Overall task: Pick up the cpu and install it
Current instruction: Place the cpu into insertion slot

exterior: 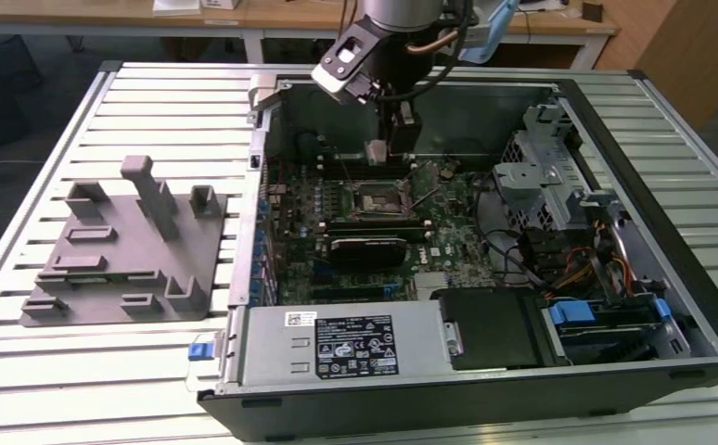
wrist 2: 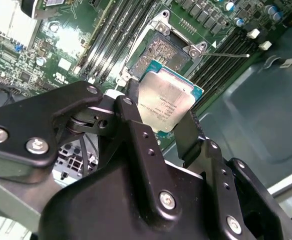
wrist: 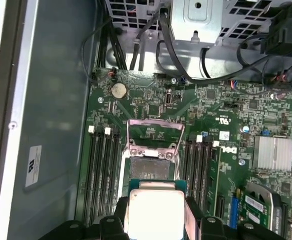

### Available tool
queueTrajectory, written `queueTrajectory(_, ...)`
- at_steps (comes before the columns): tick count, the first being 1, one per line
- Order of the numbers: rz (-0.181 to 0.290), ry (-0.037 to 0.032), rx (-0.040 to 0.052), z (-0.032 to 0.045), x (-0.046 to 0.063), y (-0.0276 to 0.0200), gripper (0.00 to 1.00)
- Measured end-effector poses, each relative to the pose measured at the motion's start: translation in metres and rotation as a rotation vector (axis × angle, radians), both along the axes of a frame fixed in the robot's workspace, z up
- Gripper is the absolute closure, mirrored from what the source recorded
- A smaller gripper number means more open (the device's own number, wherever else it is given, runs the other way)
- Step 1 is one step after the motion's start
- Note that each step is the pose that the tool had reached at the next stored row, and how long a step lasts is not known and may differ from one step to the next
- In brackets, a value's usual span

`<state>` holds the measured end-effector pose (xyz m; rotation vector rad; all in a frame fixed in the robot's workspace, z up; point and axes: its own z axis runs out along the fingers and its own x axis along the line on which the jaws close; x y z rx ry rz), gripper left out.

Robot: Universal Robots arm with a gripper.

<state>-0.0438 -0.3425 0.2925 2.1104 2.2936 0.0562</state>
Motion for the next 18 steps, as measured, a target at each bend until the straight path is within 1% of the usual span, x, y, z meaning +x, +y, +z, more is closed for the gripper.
queueTrajectory(13, -0.007, 0.0000, 0.0001, -0.0225, 0.000, 0.0000, 0.47)
queueTrajectory(18, -0.010, 0.0001, 0.0000, -0.0301, 0.000, 0.0000, 0.47)
